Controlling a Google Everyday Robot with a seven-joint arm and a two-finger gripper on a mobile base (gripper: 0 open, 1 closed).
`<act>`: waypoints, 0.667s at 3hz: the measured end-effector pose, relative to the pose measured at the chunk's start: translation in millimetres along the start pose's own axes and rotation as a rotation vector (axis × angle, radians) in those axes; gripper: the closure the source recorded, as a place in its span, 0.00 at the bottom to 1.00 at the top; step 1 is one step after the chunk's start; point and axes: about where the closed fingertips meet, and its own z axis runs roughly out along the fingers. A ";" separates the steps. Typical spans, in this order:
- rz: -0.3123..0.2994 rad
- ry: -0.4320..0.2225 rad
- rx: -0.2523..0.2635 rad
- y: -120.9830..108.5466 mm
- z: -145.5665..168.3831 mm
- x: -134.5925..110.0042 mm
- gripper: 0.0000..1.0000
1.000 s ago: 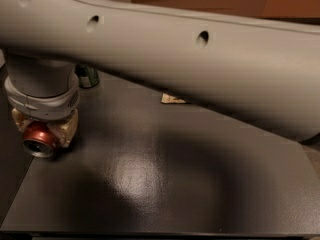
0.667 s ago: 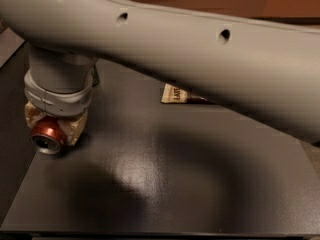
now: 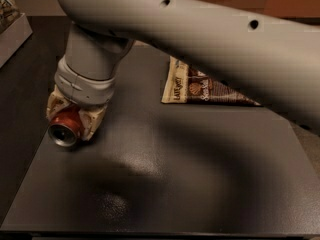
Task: Place coke can upright
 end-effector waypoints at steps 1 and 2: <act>0.023 -0.072 0.004 15.0 -9.1 6.6 1.00; -0.002 -0.115 0.042 27.8 -52.5 3.6 1.00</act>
Offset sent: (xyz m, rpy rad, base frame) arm 0.0023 -0.0596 0.0299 0.0720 0.1369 0.0279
